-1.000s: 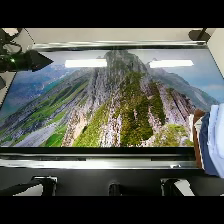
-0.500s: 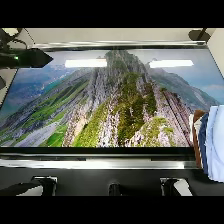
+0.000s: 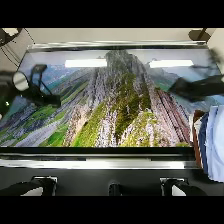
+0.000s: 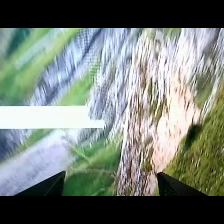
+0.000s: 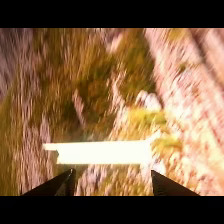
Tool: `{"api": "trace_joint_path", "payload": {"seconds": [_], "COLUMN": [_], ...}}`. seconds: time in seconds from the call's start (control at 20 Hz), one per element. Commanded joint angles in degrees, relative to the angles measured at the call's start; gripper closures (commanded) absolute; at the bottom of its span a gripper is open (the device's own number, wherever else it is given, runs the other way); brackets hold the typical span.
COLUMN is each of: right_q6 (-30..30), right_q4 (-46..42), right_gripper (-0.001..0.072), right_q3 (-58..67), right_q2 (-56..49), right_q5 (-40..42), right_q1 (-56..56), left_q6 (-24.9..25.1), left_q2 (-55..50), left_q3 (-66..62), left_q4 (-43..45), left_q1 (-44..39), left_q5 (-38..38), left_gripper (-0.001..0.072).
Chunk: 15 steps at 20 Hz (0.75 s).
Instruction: Fold the shirts.
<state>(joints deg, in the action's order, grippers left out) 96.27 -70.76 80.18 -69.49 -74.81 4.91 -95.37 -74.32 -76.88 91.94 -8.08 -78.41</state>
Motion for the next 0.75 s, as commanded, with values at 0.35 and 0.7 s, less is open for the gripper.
{"api": "trace_joint_path", "payload": {"seconds": [0.35, 0.7], "right_q6": [4.0, 4.0], "right_q4": [-1.9, -1.9], "right_gripper": [0.0142, 0.0142], "right_q3": [-1.6, -1.6], "right_q2": [-6.1, -6.1], "right_q5": [-3.1, -3.1], "right_q1": [-10.3, -10.3], "left_q6": [-5.2, -5.2], "left_q2": [6.2, 6.2], "left_q3": [12.8, 12.8], "left_q4": [-2.4, -2.4], "left_q1": [-0.2, -0.2], "left_q5": [7.8, 7.8], "left_gripper": [0.0026, 0.0026]}}
